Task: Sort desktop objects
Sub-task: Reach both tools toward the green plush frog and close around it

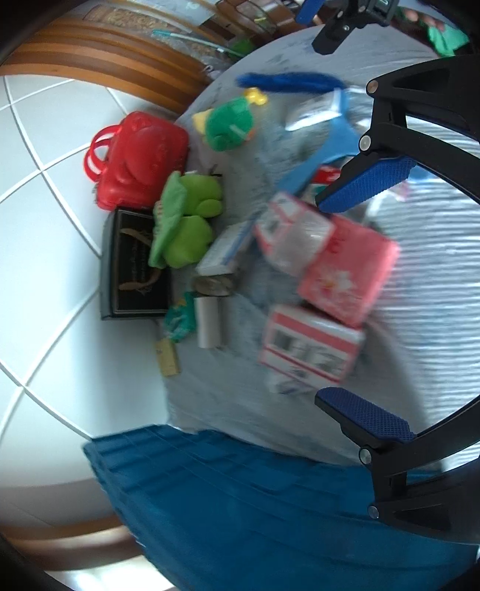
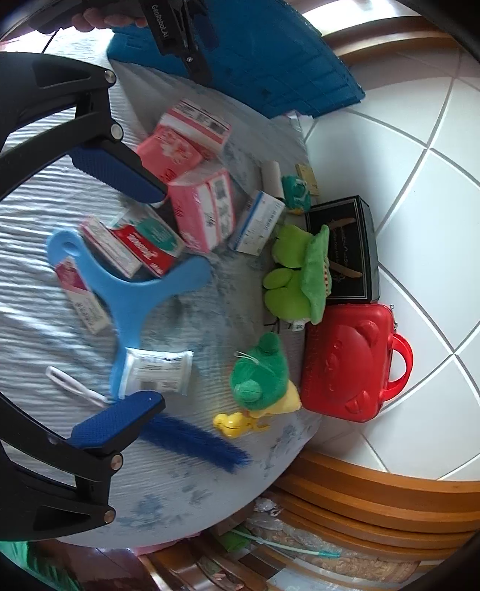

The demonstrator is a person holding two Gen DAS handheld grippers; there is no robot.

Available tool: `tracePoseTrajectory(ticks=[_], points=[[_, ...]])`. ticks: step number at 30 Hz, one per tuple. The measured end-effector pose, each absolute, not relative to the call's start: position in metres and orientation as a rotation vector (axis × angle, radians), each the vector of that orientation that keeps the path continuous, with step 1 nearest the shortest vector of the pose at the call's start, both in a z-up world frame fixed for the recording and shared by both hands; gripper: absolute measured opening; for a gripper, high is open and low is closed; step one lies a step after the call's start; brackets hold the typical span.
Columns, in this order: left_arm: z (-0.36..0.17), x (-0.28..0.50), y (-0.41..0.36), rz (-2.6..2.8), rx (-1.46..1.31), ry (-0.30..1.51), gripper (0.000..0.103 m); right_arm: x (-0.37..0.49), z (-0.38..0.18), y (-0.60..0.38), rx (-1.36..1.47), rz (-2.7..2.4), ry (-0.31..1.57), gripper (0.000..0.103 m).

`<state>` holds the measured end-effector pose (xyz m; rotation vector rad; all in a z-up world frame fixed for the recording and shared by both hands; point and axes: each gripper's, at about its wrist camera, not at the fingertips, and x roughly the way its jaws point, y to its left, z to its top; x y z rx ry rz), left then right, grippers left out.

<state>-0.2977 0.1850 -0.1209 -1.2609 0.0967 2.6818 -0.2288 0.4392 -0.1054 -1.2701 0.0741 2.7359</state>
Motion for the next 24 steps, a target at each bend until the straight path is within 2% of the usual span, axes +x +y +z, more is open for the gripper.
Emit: tracePoseTrajectory(ticks=[10,14,16,22,24], points=[[-0.129,-0.434,0.263,2.718,-1.289,0.143,0.097,-0.385,-0.121,0.496,-1.354,2.790,0.026,0.103],[-0.137,-0.492,0.293,2.698,-1.309,0.101,0.097,-0.448,-0.139,0.515,-1.408,2.791,0.055,0.103],[-0.144,-0.522,0.311,2.700,-1.301,0.141,0.097,-0.473,-0.152,0.522,-1.438,2.778,0.061,0.103],[-0.206,-0.572,0.348,2.609,-1.391,0.329,0.097,-0.532,-0.206,0.535,-1.568,2.715,0.080,0.103],[-0.227,-0.585,0.356,2.580,-1.434,0.334,0.097,-0.545,-0.223,0.537,-1.598,2.705,0.086,0.103]])
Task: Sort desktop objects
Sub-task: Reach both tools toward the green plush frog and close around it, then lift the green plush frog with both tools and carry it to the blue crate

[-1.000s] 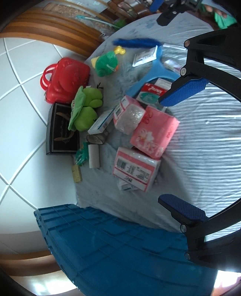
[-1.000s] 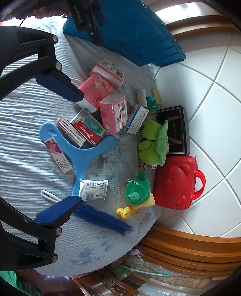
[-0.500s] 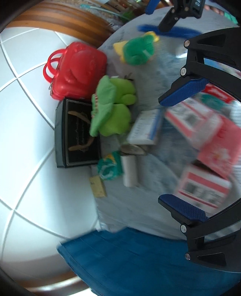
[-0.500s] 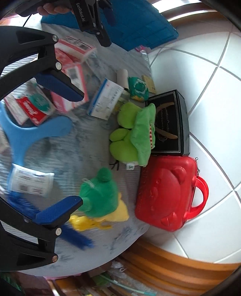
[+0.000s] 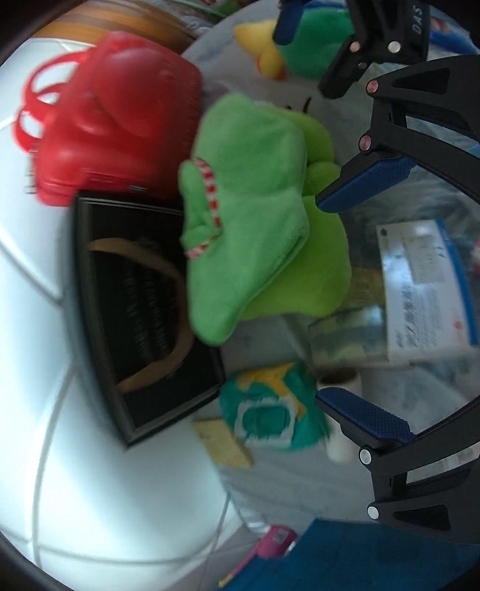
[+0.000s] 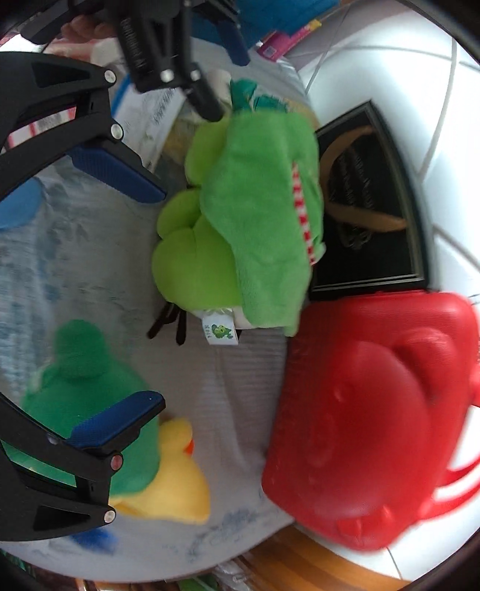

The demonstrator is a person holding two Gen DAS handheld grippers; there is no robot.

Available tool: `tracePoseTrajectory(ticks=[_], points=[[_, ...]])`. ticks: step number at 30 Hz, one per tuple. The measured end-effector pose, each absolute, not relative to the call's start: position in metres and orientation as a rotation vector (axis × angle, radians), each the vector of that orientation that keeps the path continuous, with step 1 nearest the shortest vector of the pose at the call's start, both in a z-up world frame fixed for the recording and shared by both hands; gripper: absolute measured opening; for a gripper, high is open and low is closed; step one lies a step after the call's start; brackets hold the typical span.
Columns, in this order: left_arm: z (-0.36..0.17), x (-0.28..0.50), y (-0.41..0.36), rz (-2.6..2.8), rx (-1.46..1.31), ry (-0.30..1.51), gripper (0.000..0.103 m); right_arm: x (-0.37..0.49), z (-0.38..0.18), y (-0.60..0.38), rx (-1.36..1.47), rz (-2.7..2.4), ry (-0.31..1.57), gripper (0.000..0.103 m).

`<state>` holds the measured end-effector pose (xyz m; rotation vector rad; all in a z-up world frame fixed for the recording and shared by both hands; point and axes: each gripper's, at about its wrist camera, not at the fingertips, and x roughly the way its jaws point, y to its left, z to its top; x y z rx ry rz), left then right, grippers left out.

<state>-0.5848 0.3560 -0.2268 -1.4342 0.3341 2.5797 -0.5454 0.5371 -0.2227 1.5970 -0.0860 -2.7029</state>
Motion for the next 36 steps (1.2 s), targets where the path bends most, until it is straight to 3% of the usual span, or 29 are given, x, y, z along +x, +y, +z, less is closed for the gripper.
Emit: tracePoseTrajectory(ticks=[6,13,21,25,28,30,31,36], points=[[-0.260,-0.607,0.371,2.568,-1.460,0.382,0.097,-0.579,-0.258,0.540,1.630,-2.654,-0.115,0.103],[-0.263,-0.617,0.361,2.542,-1.411,0.295,0.103,-0.592,-0.272,0.548,1.616,-2.608,-0.196,0.103],[-0.255,-0.590,0.370,2.481,-1.294,0.425,0.103,-0.590,-0.266,0.563,1.569,-2.564,-0.370,0.103],[-0.268,-0.595,0.388,2.534,-1.276,0.554,0.103,-0.594,-0.277,0.556,1.598,-2.535,-0.357,0.103],[-0.282,-0.613,0.381,2.496,-1.354,0.416,0.103,-0.605,-0.288,0.557,1.600,-2.530,-0.360,0.103],[-0.287,-0.622,0.378,2.470,-1.379,0.354,0.096,-0.609,-0.293,0.552,1.595,-2.528,-0.344,0.103],[-0.289,-0.623,0.379,2.456,-1.381,0.348,0.086,-0.611,-0.296,0.549,1.595,-2.523,-0.337,0.103],[-0.284,-0.625,0.378,2.464,-1.354,0.311,0.078,-0.611,-0.299,0.540,1.528,-2.589,-0.274,0.102]])
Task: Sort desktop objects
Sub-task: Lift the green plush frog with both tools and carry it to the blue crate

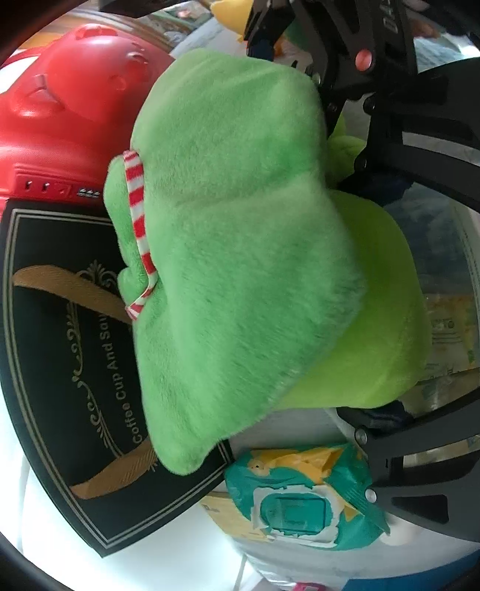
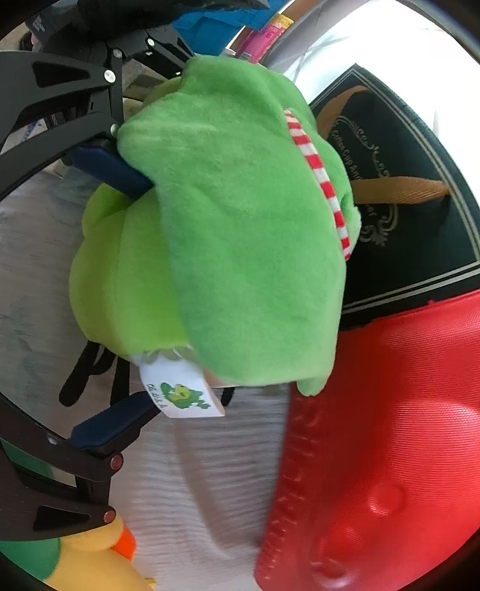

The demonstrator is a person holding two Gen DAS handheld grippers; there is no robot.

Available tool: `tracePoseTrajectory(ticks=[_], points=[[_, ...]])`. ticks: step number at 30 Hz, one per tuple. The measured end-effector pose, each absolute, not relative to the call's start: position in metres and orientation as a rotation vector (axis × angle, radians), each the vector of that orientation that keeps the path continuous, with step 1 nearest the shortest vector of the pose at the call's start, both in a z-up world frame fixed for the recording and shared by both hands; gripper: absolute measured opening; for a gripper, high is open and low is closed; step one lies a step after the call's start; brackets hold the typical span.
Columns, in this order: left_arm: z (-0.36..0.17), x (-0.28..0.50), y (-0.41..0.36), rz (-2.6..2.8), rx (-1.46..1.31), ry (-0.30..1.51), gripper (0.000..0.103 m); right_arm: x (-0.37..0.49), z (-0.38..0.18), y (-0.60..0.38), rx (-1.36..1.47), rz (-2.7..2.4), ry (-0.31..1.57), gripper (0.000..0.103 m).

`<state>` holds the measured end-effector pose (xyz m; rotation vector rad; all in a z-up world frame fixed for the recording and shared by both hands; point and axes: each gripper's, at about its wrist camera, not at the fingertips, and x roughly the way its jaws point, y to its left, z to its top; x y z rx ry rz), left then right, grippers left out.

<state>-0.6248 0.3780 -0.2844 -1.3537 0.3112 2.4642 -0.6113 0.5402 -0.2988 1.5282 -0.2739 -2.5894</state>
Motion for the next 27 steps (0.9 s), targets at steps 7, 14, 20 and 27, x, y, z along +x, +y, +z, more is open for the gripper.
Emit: tracePoseTrajectory(ticks=[7,14,20,27], points=[[-0.272,-0.614,0.383,2.493,-1.327,0.336,0.069,-0.599,-0.292,0.530,1.455,-2.603,-0.204,0.076],[-0.234,-0.590,0.381,2.549,-1.263,0.350,0.068,-0.572,-0.263,0.527,1.333,-2.637,-0.184,0.072],[-0.178,-0.559,0.370,2.615,-1.176,0.329,0.068,-0.544,-0.215,0.516,1.225,-2.668,-0.148,0.072],[-0.100,-0.519,0.333,2.725,-1.055,0.278,0.069,-0.494,-0.128,0.486,1.059,-2.686,-0.079,0.072]])
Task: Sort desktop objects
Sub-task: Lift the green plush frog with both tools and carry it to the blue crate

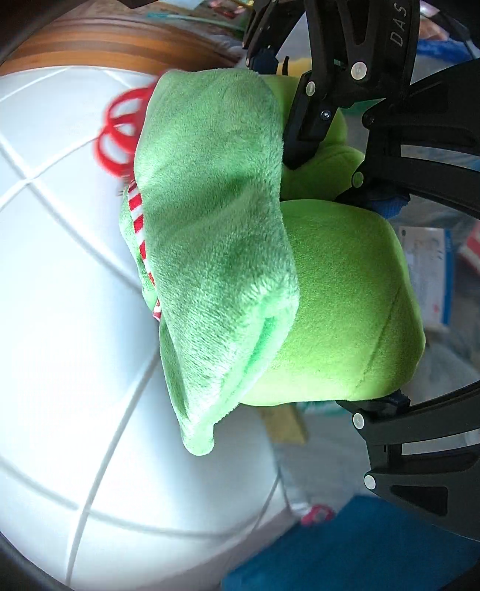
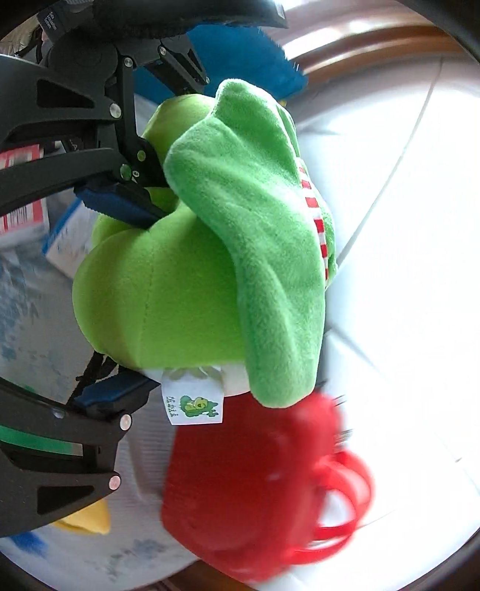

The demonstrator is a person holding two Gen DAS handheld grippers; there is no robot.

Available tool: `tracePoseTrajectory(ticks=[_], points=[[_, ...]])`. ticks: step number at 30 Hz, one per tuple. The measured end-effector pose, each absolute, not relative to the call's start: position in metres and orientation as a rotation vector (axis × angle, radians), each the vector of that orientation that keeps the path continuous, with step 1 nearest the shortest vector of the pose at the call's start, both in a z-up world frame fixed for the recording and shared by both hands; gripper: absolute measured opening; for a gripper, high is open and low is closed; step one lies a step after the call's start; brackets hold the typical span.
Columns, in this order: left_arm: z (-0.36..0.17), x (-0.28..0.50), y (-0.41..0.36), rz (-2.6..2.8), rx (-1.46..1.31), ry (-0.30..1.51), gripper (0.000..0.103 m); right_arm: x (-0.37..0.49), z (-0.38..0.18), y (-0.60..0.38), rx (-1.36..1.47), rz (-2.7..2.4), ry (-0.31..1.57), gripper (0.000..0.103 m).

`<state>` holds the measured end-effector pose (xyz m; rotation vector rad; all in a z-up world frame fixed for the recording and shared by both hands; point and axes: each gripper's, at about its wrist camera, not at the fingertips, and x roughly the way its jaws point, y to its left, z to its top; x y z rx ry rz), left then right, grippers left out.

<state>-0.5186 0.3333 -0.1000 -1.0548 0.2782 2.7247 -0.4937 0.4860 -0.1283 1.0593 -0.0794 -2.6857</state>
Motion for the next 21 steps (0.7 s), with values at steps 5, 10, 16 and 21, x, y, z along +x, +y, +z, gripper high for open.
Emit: tracePoseTrajectory(ticks=[5,10,16,21], points=[[-0.045,-0.480,0.287,2.829,-0.989,0.225,0.069,-0.454,-0.071,0.439,0.937,-2.656,-0.010,0.072],[0.003,-0.432,0.221,2.951,-0.976,0.175,0.070,-0.437,-0.007,0.358,0.824,-2.587,0.063,0.072],[0.049,-0.370,0.123,3.134,-0.982,0.092,0.070,-0.400,0.040,0.261,0.712,-2.453,0.124,0.072],[0.073,-0.327,0.043,3.266,-1.032,0.040,0.070,-0.371,0.060,0.167,0.643,-2.317,0.144,0.072]])
